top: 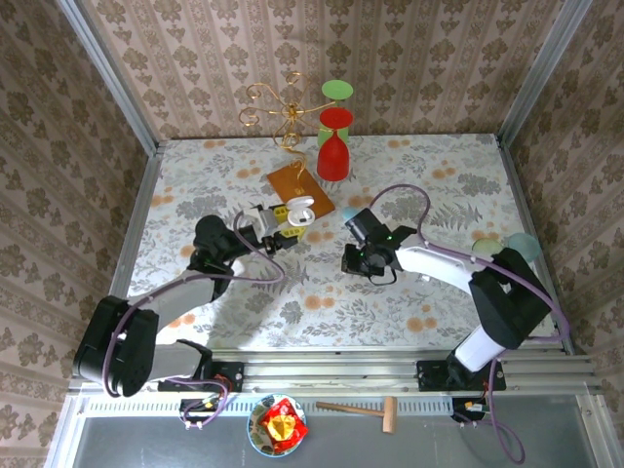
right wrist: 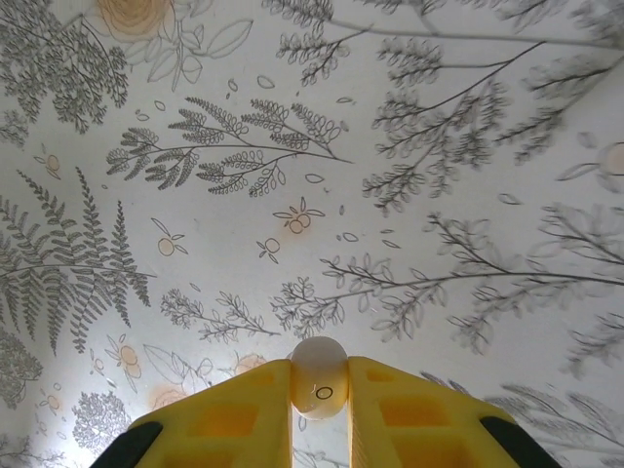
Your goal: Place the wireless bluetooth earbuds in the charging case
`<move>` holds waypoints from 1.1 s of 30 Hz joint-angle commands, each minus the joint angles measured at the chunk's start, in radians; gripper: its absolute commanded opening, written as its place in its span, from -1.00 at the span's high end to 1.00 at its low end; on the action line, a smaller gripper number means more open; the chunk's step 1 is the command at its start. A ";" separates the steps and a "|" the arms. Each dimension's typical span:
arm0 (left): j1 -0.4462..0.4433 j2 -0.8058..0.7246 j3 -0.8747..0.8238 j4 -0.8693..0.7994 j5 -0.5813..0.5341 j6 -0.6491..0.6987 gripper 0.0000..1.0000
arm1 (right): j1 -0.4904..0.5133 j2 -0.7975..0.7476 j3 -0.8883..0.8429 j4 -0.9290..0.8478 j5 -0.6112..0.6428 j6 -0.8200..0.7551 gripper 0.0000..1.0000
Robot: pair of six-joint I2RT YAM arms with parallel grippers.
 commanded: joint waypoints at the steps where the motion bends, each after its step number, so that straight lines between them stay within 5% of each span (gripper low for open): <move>1: -0.002 0.038 0.021 0.005 -0.034 0.062 0.47 | -0.006 -0.082 0.015 -0.101 0.098 -0.031 0.63; 18: -0.002 0.155 0.044 0.042 -0.055 0.061 0.48 | 0.030 -0.282 0.277 -0.302 0.146 -0.142 0.64; 33: -0.041 0.193 0.056 0.037 -0.051 0.085 0.48 | 0.118 -0.112 0.498 -0.185 0.097 -0.189 0.63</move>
